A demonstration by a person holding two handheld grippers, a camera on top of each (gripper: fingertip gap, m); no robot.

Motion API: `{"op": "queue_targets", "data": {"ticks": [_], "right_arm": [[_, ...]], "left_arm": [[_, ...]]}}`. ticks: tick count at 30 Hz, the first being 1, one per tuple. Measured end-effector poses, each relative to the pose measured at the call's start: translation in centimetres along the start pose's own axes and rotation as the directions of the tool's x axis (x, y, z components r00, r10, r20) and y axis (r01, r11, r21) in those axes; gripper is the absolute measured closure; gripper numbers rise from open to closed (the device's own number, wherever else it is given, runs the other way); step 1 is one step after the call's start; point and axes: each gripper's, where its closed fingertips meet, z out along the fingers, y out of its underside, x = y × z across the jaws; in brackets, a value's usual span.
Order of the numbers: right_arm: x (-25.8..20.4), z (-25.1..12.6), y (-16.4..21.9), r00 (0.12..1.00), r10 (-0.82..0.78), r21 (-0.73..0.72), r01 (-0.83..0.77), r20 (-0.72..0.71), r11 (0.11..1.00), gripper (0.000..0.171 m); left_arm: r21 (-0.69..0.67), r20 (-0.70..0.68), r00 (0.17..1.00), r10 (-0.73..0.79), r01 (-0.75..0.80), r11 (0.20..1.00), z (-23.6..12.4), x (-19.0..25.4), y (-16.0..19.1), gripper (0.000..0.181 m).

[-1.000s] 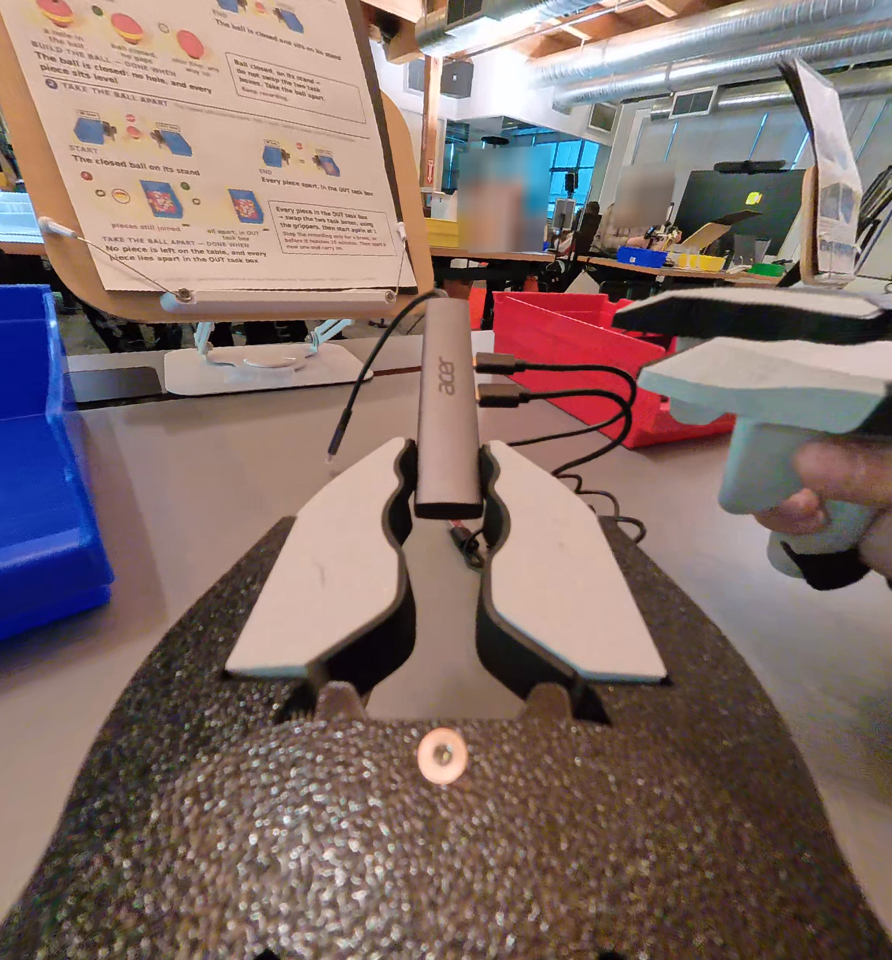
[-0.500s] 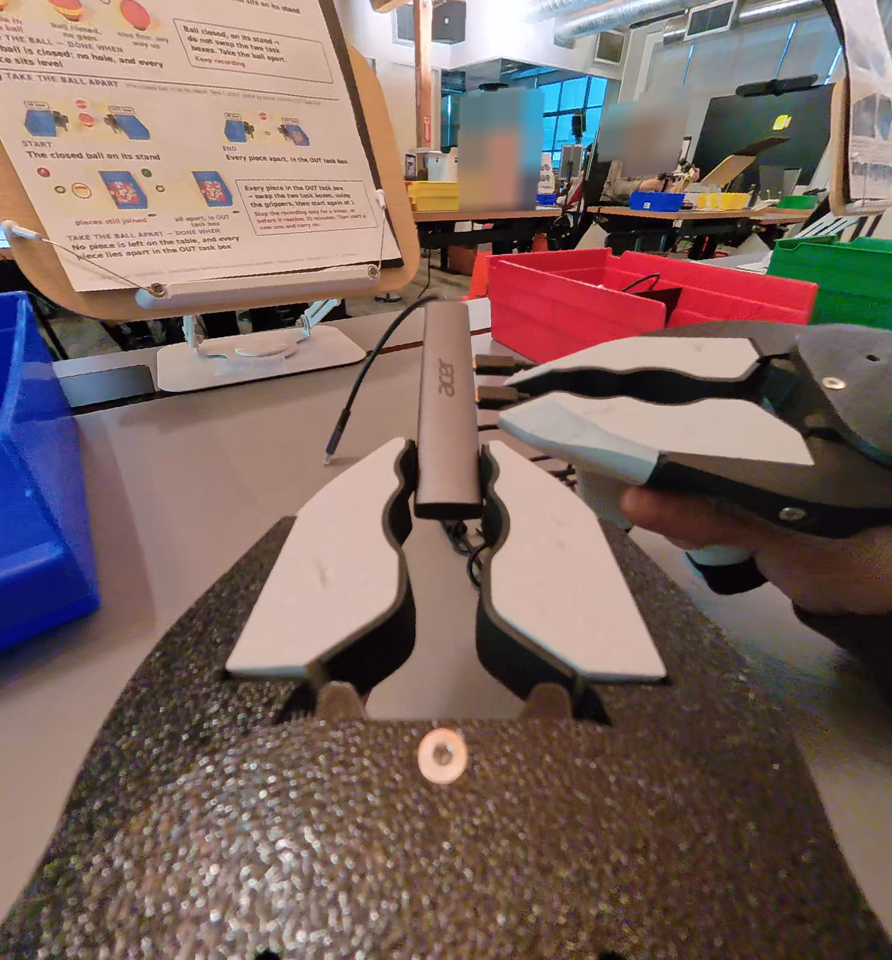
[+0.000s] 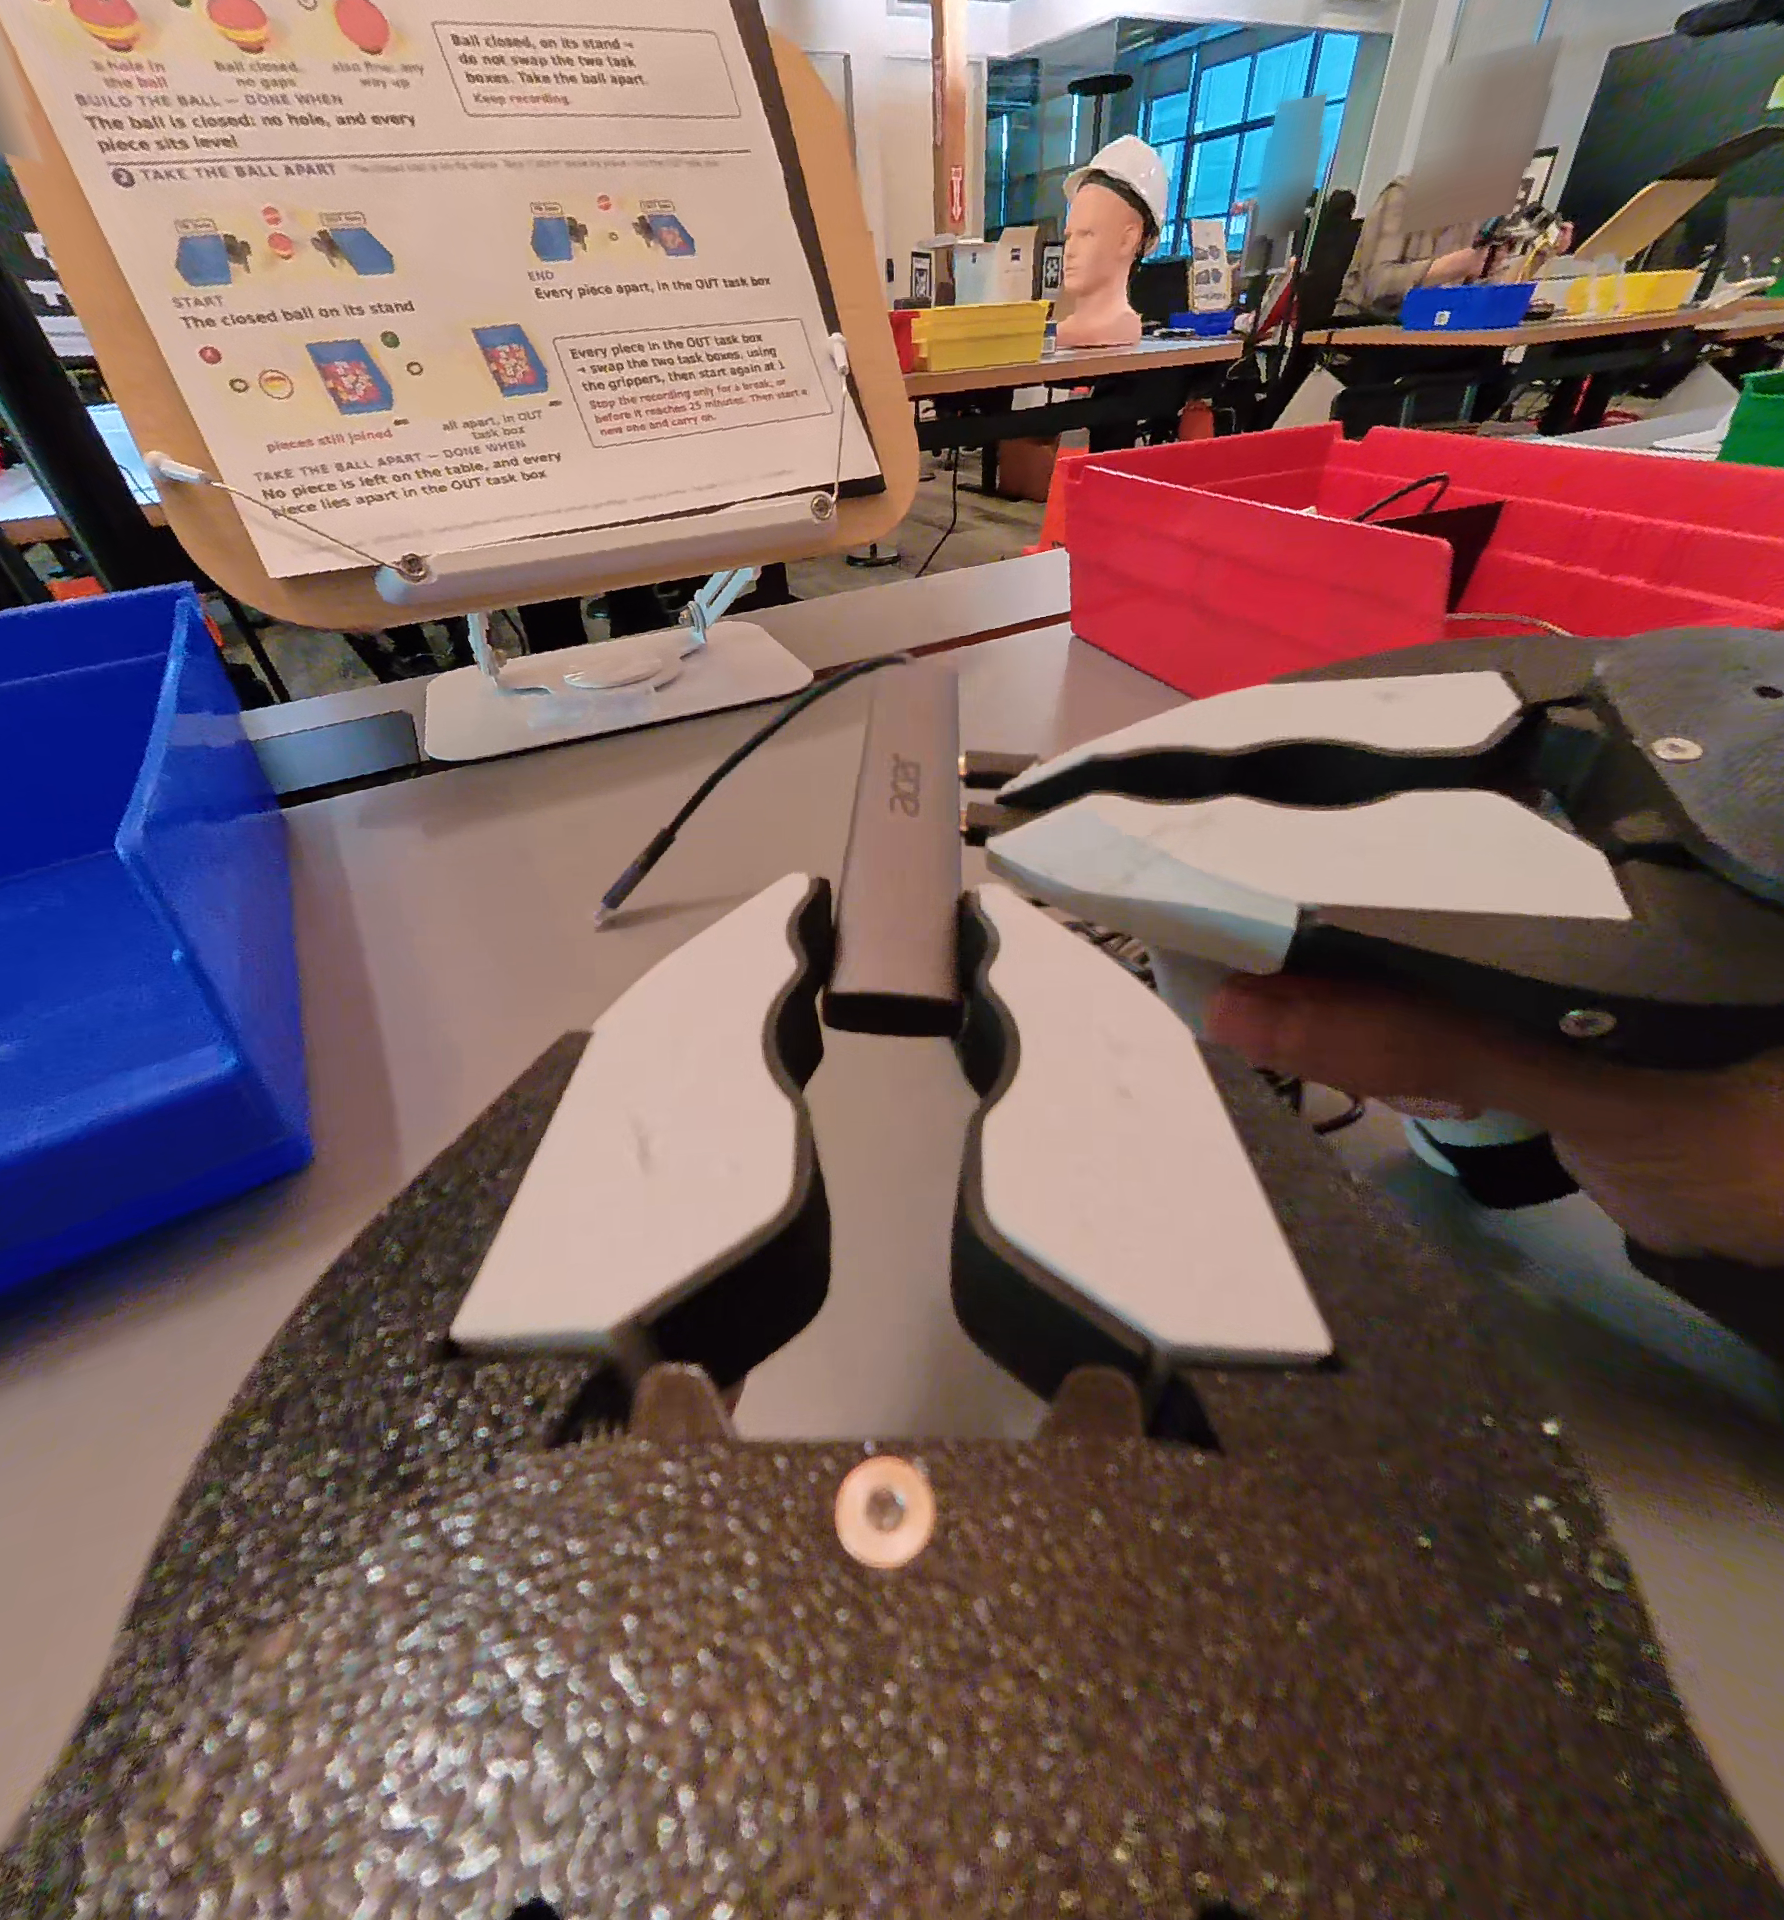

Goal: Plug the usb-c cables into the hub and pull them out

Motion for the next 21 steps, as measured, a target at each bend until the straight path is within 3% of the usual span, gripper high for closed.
{"op": "queue_targets", "data": {"ticks": [8,10,12,17,21], "right_arm": [[-0.2,-0.2,0.1,1.000,0.018,-0.011,-0.018,-0.004,1.000,0.161],[0.5,-1.4,-0.2,0.998,0.048,0.019,-0.047,-0.043,0.999,0.161],[0.5,-2.4,-0.7,0.997,0.060,0.063,-0.057,-0.046,0.996,0.161],[-0.1,-2.5,-1.0,0.999,0.009,0.091,-0.012,0.037,0.996,0.160],[2.2,-4.6,0.5,0.994,0.060,-0.080,-0.053,0.089,0.995,0.160]], "left_arm": [[0.007,0.025,0.999,0.041,-0.041,0.999,-0.1,-0.3,-0.1,0.157],[0.046,0.164,0.985,-0.061,0.054,0.997,-1.0,-4.5,-0.3,0.157],[0.098,0.126,0.978,-0.167,0.156,0.983,-1.8,-6.7,-0.5,0.157],[0.136,0.059,0.997,0.040,-0.048,0.990,-1.6,-2.9,-1.9,0.158],[0.196,0.104,0.993,0.049,-0.069,0.978,-2.7,-3.5,-4.2,0.158]]}}
